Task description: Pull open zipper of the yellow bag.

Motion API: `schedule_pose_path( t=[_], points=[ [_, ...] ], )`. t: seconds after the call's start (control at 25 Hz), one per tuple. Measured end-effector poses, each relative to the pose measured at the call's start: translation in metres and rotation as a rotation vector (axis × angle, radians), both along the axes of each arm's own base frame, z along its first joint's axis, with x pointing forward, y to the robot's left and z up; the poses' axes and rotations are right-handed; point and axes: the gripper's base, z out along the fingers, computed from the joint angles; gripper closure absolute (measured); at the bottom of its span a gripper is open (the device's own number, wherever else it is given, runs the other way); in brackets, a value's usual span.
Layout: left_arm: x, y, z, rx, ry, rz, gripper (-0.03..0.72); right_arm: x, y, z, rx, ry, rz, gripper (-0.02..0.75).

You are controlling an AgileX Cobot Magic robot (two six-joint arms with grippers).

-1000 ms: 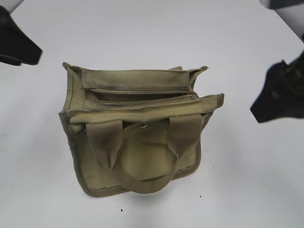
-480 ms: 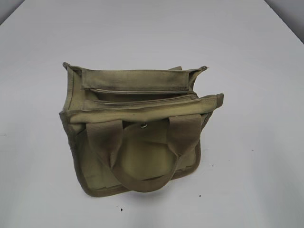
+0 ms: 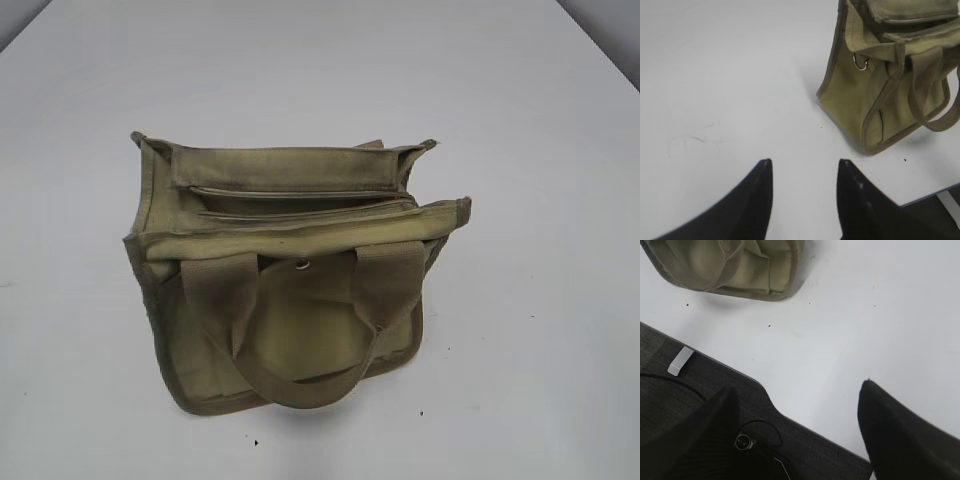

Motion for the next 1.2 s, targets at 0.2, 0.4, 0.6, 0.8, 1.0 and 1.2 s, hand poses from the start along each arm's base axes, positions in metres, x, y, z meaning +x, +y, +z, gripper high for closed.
schedule_pose_path(
  t=[0.2, 0.4, 0.6, 0.8, 1.0, 1.2],
  points=[
    [0.0012, -0.0004, -0.0005, 0.004, 0.002, -0.002, 0.354, 0.0, 0.0001, -0.0002, -0.025, -0.019, 0.027, 0.167],
    [0.0012, -0.0004, -0.0005, 0.004, 0.001, -0.002, 0.355, -0.0002, 0.0002, 0.0, -0.028, -0.025, 0.033, 0.167],
    [0.0012, -0.0004, -0.0005, 0.004, 0.001, -0.002, 0.356, -0.0002, 0.0002, 0.0, -0.027, -0.025, 0.034, 0.167],
    [0.0012, -0.0004, -0.0004, 0.004, 0.0, 0.0, 0.356, -0.0001, 0.0002, 0.0, -0.027, -0.025, 0.028, 0.167],
    [0.0006, -0.001, -0.0004, 0.004, -0.003, 0.124, 0.386, 0.0009, -0.0009, 0.0003, -0.012, -0.021, -0.122, 0.167],
    [-0.0012, -0.0019, -0.0005, 0.002, -0.014, 0.274, 0.412, -0.0062, -0.0027, 0.0015, 0.034, -0.072, -0.305, 0.167]
  ],
)
